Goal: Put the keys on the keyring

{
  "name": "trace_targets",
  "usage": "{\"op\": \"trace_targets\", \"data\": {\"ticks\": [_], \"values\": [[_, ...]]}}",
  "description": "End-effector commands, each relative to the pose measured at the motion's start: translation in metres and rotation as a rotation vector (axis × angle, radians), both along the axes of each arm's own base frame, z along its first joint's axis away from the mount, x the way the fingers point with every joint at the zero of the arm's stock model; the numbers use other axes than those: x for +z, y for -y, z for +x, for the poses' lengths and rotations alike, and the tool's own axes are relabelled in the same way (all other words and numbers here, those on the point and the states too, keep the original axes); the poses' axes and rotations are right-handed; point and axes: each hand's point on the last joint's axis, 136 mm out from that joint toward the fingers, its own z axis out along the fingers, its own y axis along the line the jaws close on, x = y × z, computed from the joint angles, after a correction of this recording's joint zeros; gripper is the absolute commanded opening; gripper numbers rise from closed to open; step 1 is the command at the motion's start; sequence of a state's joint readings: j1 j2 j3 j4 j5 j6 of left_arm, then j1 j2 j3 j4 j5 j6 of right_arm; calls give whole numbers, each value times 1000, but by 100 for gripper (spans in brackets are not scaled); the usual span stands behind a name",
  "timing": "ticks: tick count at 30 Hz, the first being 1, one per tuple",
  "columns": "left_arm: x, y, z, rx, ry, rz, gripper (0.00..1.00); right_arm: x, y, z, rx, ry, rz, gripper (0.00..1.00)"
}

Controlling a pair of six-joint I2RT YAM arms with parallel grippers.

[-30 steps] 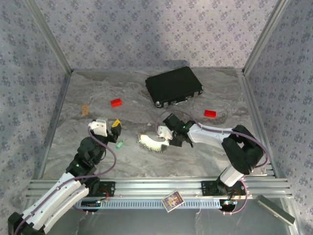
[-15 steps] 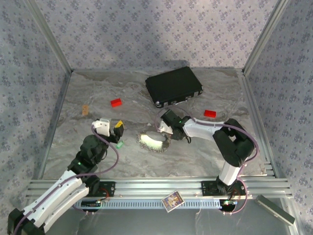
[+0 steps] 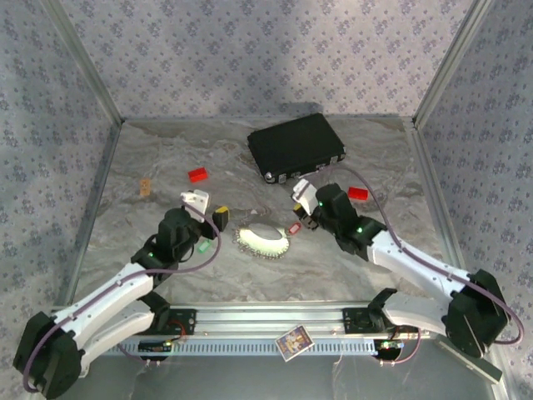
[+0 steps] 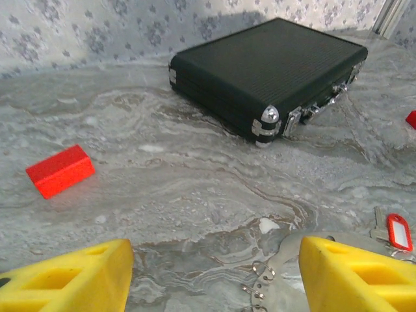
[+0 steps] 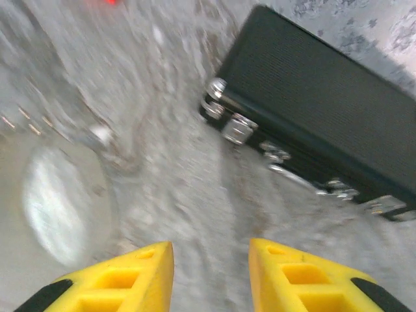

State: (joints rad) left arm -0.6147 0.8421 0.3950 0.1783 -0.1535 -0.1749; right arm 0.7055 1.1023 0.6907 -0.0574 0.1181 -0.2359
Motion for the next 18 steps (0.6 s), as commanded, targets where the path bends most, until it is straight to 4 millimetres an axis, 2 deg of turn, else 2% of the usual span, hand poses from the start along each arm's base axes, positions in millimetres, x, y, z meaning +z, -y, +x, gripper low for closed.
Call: {"op": "trace_targets", "data": {"ticks": [1, 5, 7, 10, 13, 18], "values": [[8, 8, 6, 2, -57, -62, 68, -15, -22, -18, -82, -208, 305, 36], [-13, 11, 6, 22, -177, -59, 68, -54, -22, -29, -361, -525, 389, 29], [-23, 13, 6, 31, -218, -71, 68, -65, -43, -43, -349, -642, 366, 26], [-33, 12, 9, 70, -251, -102, 68, -76, -66, -61, -355, -663, 263, 29], [-39, 9, 12, 113, -274, -121, 68, -89, -77, -75, -392, -690, 147, 31], [-45, 4, 11, 141, -291, -115, 68, -105, -95, -85, -465, -747, 109, 30]]}}
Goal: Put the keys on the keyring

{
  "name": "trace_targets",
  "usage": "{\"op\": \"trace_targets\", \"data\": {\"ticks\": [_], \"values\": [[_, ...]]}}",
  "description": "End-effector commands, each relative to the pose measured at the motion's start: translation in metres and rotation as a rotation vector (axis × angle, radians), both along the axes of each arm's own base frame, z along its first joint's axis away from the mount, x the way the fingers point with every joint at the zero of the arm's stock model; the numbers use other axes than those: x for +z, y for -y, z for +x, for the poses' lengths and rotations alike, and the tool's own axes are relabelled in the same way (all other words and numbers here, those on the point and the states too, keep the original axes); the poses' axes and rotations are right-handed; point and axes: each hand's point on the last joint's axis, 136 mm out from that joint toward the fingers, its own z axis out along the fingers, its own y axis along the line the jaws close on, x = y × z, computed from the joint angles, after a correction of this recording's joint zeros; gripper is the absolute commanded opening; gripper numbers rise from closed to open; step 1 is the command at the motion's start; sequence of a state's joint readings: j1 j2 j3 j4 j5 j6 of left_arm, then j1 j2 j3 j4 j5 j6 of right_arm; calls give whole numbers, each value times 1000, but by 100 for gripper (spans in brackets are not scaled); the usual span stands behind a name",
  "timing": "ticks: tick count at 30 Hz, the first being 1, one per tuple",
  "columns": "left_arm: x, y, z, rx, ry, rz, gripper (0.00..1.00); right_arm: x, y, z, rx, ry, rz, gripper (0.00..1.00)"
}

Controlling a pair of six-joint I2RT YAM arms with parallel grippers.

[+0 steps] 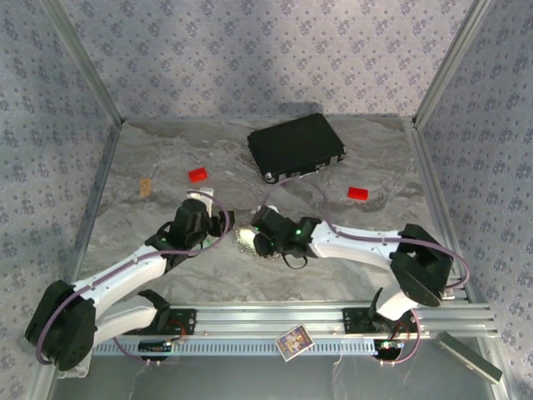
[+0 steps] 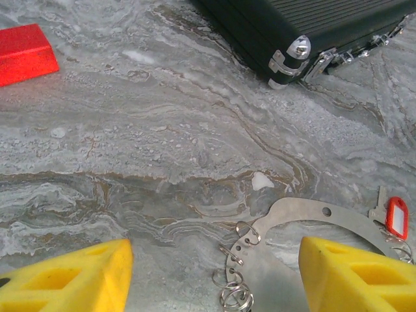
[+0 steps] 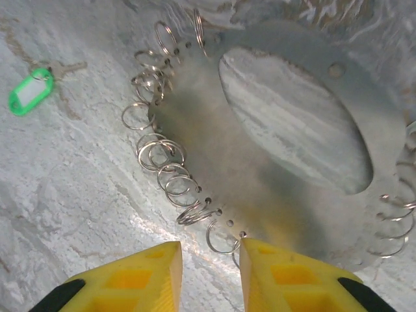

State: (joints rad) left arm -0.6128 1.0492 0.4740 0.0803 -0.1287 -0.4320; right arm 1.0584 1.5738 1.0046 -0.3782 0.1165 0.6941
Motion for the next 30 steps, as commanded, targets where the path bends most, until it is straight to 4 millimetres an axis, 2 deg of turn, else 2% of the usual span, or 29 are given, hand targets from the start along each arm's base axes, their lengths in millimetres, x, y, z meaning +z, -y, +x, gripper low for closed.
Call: {"op": "trace_targets", "data": {"ticks": [1, 7, 11, 19, 23, 25, 30], "values": [[3, -9, 4, 65, 2, -19, 68, -18, 11, -6, -124, -78, -77, 30], [7, -27, 1, 142, 37, -20, 68, -34, -11, -10, -148, -129, -72, 29], [10, -33, -2, 156, 56, -26, 68, -41, -17, -9, -144, -138, -80, 29], [12, -35, -5, 155, 68, -38, 68, -49, -23, -4, -142, -138, -112, 28], [13, -35, -5, 150, 72, -39, 68, -55, -20, -4, -139, -136, -145, 24], [14, -35, -6, 150, 73, -38, 68, -46, -27, 1, -136, -122, -132, 22], [13, -35, -6, 151, 73, -38, 67, -44, -22, 2, -130, -109, -170, 17]]}}
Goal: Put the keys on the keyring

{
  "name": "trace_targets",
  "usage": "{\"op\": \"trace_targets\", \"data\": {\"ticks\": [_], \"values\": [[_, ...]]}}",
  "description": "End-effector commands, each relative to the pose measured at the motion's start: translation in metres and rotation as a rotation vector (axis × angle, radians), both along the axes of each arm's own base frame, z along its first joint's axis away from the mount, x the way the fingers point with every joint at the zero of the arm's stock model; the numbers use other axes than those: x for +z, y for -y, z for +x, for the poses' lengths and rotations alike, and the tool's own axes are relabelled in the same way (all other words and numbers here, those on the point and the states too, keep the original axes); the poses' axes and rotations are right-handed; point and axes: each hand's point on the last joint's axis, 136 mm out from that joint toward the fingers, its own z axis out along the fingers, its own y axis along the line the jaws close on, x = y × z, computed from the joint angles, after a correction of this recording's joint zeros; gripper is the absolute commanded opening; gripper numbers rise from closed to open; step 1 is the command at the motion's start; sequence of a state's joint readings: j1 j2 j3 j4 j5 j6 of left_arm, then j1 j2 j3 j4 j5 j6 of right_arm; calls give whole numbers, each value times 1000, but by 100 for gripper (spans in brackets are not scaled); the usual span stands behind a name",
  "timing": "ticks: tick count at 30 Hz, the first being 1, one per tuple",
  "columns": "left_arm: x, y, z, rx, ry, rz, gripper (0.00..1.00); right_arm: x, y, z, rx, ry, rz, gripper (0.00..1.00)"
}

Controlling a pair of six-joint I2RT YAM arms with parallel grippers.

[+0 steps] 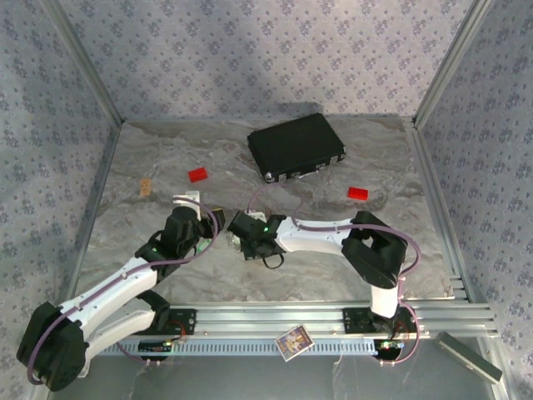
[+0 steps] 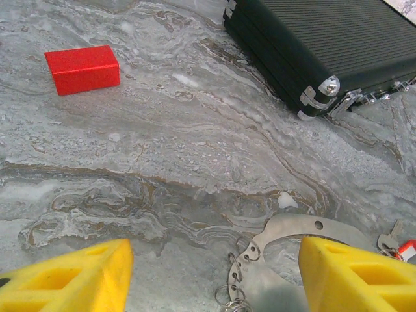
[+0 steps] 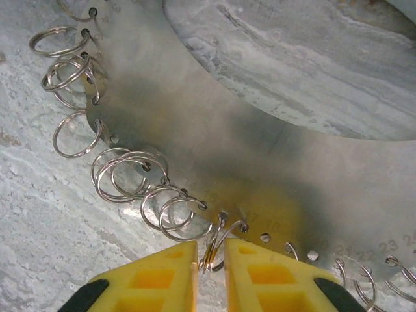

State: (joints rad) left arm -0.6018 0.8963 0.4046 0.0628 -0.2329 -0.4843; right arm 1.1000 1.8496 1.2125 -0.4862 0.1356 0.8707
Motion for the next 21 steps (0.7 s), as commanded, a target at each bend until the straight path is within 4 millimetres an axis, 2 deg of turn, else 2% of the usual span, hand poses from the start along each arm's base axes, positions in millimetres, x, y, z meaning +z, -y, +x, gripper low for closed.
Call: {"op": "trace_targets", "data": {"ticks": [1, 7, 17, 21], "values": [[0, -5, 1, 23, 5, -3, 68, 1, 9, -1, 6, 10, -70, 16], [0, -5, 1, 22, 4, -3, 67, 3, 10, -9, 64, -13, -84, 10], [2, -2, 2, 17, 4, -10, 67, 4, 31, -50, 180, -133, -146, 9], [0, -1, 4, 17, -7, -10, 67, 9, 30, -47, 177, -115, -133, 12]]}}
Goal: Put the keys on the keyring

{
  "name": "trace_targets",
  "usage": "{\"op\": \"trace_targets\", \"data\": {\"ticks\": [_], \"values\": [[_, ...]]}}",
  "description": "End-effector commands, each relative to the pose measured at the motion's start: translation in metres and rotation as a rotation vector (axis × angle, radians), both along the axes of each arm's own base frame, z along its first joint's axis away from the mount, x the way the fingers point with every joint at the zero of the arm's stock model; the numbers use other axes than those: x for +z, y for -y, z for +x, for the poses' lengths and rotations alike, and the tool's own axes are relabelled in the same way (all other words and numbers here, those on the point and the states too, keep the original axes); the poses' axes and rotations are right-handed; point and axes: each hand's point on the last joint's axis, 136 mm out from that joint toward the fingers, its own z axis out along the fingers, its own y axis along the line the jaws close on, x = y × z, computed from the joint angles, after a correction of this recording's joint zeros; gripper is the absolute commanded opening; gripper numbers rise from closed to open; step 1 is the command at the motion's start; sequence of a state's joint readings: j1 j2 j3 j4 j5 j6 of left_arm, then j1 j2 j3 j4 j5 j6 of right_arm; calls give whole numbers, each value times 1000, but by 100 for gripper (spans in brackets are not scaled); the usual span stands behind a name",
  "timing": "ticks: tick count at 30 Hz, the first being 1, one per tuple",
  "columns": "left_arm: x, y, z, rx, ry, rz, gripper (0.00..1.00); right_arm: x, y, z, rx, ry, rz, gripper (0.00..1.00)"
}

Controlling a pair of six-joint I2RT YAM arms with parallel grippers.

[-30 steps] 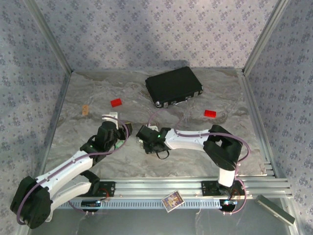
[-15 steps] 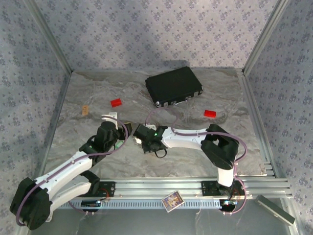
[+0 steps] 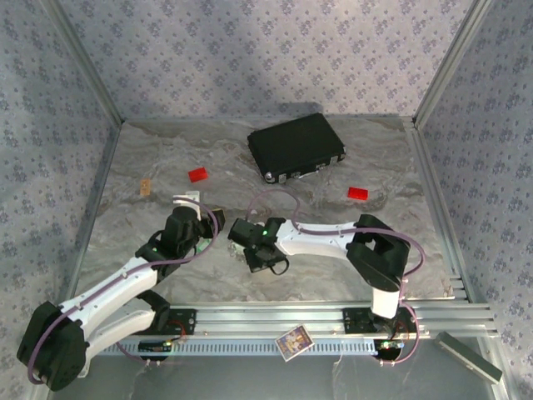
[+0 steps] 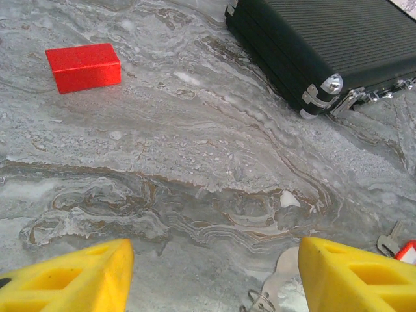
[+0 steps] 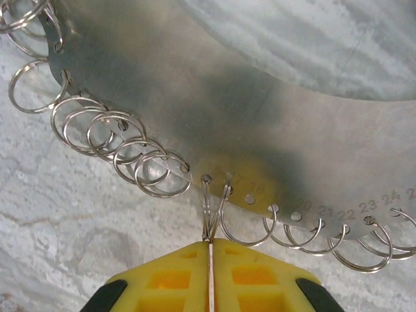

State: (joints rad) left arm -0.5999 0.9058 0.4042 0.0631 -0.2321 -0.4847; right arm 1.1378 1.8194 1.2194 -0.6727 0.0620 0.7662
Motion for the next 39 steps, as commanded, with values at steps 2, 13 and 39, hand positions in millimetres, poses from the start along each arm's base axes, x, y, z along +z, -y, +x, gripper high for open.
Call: {"op": "trace_targets", "data": {"ticks": [2, 13, 39], "values": [[5, 1, 5, 13, 1, -16, 67, 14, 8, -2, 3, 3, 4, 19], [7, 0, 4, 10, -2, -7, 67, 16, 10, 22, -118, 21, 70, 28], [5, 0, 2, 7, 0, -18, 67, 7, 5, 12, -568, -118, 378, 17]]}}
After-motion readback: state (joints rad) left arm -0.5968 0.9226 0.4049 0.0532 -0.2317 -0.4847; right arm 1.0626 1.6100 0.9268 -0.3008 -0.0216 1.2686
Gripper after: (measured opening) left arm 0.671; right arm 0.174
